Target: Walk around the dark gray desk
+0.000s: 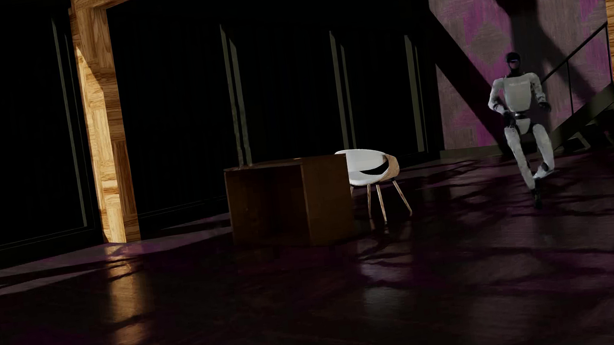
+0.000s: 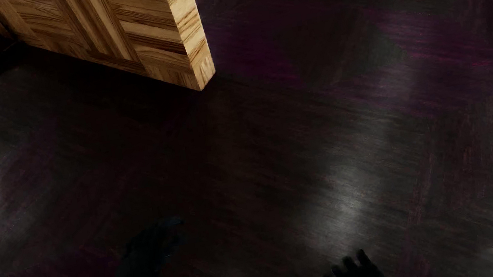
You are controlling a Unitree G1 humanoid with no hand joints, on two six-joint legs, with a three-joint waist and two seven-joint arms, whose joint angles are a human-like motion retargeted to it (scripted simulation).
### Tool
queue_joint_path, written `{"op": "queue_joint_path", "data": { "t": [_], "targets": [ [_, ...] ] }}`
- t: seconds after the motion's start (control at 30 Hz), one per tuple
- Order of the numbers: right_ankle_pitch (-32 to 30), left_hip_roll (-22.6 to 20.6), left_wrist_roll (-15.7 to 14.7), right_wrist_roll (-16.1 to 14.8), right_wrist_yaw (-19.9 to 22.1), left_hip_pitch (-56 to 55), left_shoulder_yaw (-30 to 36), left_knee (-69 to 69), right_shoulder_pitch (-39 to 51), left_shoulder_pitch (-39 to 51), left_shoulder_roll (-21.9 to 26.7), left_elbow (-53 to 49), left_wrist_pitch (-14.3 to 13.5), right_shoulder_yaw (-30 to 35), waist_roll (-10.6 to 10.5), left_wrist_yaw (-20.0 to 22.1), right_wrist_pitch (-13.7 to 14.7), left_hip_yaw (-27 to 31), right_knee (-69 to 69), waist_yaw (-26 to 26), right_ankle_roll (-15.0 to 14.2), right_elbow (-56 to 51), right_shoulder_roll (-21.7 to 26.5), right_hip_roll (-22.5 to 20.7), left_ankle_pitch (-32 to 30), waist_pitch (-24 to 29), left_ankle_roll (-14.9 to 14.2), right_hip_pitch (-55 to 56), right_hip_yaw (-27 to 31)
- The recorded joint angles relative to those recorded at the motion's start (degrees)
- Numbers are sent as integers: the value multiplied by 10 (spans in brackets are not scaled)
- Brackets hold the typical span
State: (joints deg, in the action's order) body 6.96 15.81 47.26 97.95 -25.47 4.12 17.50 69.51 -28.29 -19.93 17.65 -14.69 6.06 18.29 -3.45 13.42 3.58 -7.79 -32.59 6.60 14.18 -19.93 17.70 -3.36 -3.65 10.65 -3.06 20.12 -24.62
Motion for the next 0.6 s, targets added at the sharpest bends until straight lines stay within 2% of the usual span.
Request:
{"op": "queue_joint_path", "data": {
  "t": [0.03,0.07,0.1,0.13,0.17,0.2,0.23,0.3,0.33,0.37,0.4,0.43,0.47,0.5,0.53,0.57,0.6],
  "targets": [
    [23,-12,46,77,-10,-70,-11,77,36,-3,-24,76,47,-15,-7,-21,-7,42,9,-8,-1,21,-63,-28,34,6,23,-38,23],
    [33,-6,73,108,11,-137,-27,114,62,-11,-51,178,97,-35,-11,-53,-15,59,34,-17,-2,39,-134,-55,51,9,25,-79,52],
    [40,10,66,101,40,-196,-57,115,89,-17,-77,288,147,-43,-13,-100,-18,59,61,-28,-6,60,-200,-78,68,9,43,-122,90],
    [48,29,38,70,67,-248,-96,85,118,-29,-96,388,182,-37,-13,-153,-15,49,84,-40,-10,77,-239,-96,84,6,50,-160,134],
    [58,48,18,38,93,-293,-134,28,154,-50,-103,468,198,-10,-12,-185,-2,32,101,-52,-14,89,-248,-110,88,3,61,-192,180],
    [72,63,16,-20,128,-325,-151,-55,191,-82,-101,527,189,30,-11,-212,18,12,111,-63,-20,96,-238,-119,91,-2,61,-222,227],
    [87,65,30,-105,161,-343,-155,-170,224,-118,-98,568,168,69,-11,-237,39,-6,118,-71,-26,102,-216,-122,87,-6,57,-252,267],
    [102,26,62,-308,196,-328,-171,-480,272,-174,-106,607,118,129,-10,-263,72,-13,149,-80,-44,117,-148,-104,74,-13,8,-315,323],
    [104,0,68,-376,198,-317,-188,-583,272,-191,-111,616,101,142,-10,-280,83,-15,154,-83,-50,120,-110,-90,87,-15,-27,-346,334],
    [97,-27,75,-408,198,-316,-204,-600,262,-192,-111,621,92,141,-10,-300,77,-8,132,-86,-56,126,-71,-75,87,-15,-51,-372,331],
    [73,-59,90,-409,198,-320,-212,-553,240,-180,-108,622,86,129,-10,-312,56,25,106,-90,-66,141,-37,-56,47,-15,-33,-393,321],
    [28,-83,107,-372,189,-323,-220,-492,212,-162,-107,615,85,106,-8,-307,19,42,63,-92,-77,168,-13,-39,-9,-15,-19,-406,306],
    [-39,-95,121,-298,171,-325,-229,-416,184,-142,-113,605,86,81,-4,-280,-24,36,-29,-94,-95,205,1,-21,-9,-13,-9,-391,287],
    [-96,-102,124,-198,150,-317,-243,-356,167,-114,-125,595,94,55,2,-240,-82,22,-164,-96,-171,265,-4,6,40,-9,16,-347,265],
    [-172,-108,123,-94,127,-290,-256,-331,156,-80,-139,589,103,23,10,-193,-133,1,-295,-95,-191,342,-25,47,86,-6,25,-284,246],
    [-151,-118,121,-21,109,-252,-262,-334,144,-35,-147,587,118,-31,20,-157,-177,-16,-390,-91,-164,415,-61,81,117,-3,29,-217,235],
    [-112,-133,134,-12,110,-209,-252,-357,122,17,-147,587,122,-111,30,-139,-215,-22,-449,-83,-137,462,-106,106,135,-2,31,-153,217]
  ]
}}
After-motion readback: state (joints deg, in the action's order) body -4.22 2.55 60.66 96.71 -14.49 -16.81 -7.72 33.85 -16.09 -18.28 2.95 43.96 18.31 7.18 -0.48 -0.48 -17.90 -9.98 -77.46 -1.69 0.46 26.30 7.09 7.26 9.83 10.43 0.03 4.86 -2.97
